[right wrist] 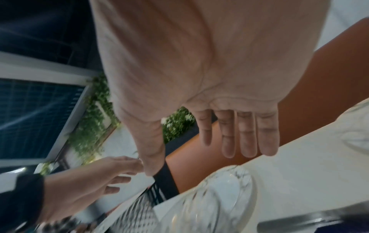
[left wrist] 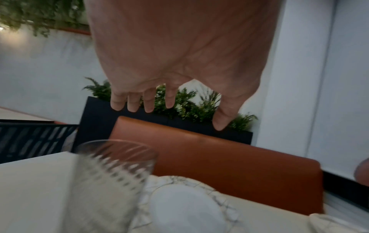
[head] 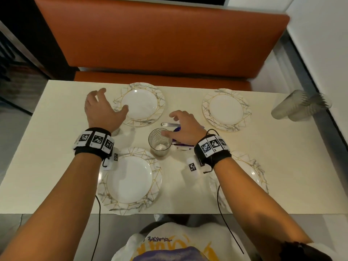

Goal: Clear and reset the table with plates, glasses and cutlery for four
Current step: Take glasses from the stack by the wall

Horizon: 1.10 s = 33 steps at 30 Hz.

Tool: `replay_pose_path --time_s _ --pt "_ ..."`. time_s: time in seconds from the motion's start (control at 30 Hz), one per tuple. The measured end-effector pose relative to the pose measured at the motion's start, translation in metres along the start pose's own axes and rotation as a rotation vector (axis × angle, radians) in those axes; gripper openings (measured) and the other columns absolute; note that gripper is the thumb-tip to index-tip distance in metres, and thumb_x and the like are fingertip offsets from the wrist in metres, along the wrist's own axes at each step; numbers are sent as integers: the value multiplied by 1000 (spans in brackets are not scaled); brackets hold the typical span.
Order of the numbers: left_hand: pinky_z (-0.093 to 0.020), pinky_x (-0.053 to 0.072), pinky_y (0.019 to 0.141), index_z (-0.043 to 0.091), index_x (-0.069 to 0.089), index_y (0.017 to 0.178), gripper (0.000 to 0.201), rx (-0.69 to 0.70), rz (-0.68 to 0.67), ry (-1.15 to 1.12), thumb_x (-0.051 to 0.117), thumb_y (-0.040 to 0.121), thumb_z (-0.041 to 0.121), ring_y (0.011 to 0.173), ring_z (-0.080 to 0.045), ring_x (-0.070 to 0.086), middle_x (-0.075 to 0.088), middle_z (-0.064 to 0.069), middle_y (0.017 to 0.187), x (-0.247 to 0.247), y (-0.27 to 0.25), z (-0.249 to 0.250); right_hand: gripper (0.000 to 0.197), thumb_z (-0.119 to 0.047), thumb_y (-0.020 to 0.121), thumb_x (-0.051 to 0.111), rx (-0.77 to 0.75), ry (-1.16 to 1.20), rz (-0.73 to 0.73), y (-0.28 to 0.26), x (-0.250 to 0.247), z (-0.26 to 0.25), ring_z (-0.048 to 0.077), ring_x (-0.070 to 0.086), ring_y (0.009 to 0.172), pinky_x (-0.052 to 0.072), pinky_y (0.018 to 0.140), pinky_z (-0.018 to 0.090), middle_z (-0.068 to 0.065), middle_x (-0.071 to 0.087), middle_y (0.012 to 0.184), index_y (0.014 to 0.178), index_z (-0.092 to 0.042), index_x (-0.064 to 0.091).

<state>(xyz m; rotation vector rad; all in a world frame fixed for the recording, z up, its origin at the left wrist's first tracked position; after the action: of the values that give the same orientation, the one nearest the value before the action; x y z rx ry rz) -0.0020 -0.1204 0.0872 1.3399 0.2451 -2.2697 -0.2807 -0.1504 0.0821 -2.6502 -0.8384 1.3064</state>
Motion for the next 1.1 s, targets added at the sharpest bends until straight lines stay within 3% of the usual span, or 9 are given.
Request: replay_pose_path --time_s 0.23,0.4,0.53,0.6,0.7,0.83,0.93,1.0,1.1 --pt "-45 46 102 13 60 133 45 276 -135 -187 71 92 26 127 -33 51 56 -15 134 38 -24 160 32 -33 88 74 47 113 352 -39 -109 92 12 61 94 48 80 21 -4 64 111 117 -21 66" --pt "-33 49 96 20 63 126 33 460 -327 -253 67 95 29 114 -18 58 64 1 121 98 -50 291 22 -25 88 72 144 95 574 -71 -197 191 16 65 86 55 84 32 -1 69 105 110 -18 69" --pt "-30 49 90 23 62 125 30 559 -455 -235 67 96 31 108 -13 59 64 5 117 162 -75 403 33 -15 83 69 275 9 682 -89 -276 282 21 62 98 53 92 40 5 67 111 116 -16 66" --pt "-29 47 91 22 60 130 38 589 -514 -199 69 95 32 111 -14 58 62 3 124 199 -86 454 49 -14 75 69 375 -101 677 -90 -310 329 30 57 112 50 97 45 10 63 119 123 -17 62" --pt "-44 49 106 19 49 146 65 622 -582 -117 75 89 35 130 -25 51 51 -5 144 257 -99 511 70 -18 76 71 482 -281 568 -85 -341 382 40 41 126 43 100 49 16 48 140 141 -22 47" --pt "-52 36 119 19 23 164 103 623 -648 55 83 82 41 153 -33 25 22 -9 169 320 -112 559 94 -34 73 78 512 -424 385 -72 -358 434 42 29 139 39 106 55 13 27 159 154 -28 28" --pt "-56 28 122 23 10 166 114 622 -679 175 83 82 48 160 -33 7 5 -7 174 351 -118 572 101 -37 73 78 532 -385 307 -64 -356 459 42 30 140 37 109 55 10 22 163 156 -29 21" --pt "-56 31 121 22 12 166 108 622 -673 164 81 86 46 159 -33 12 8 -6 174 366 -120 573 94 -32 78 76 520 -335 323 -62 -351 467 41 35 136 39 108 52 10 25 162 156 -24 24" --pt "-52 40 117 15 23 164 92 611 -623 -10 77 91 29 149 -33 35 24 -7 169 375 -119 569 79 -25 83 73 473 -238 427 -62 -346 467 39 43 130 43 105 52 11 32 157 150 -16 32"
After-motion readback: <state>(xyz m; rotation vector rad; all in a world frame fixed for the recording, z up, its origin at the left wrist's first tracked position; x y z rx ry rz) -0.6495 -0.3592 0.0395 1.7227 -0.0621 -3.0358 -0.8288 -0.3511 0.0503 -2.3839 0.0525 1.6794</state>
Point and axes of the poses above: each hand's wrist, its own y-axis towards the middle knuckle, its own x-axis out of the palm, z = x × y, the point moved 2 cm from there along y, towards the middle knuckle
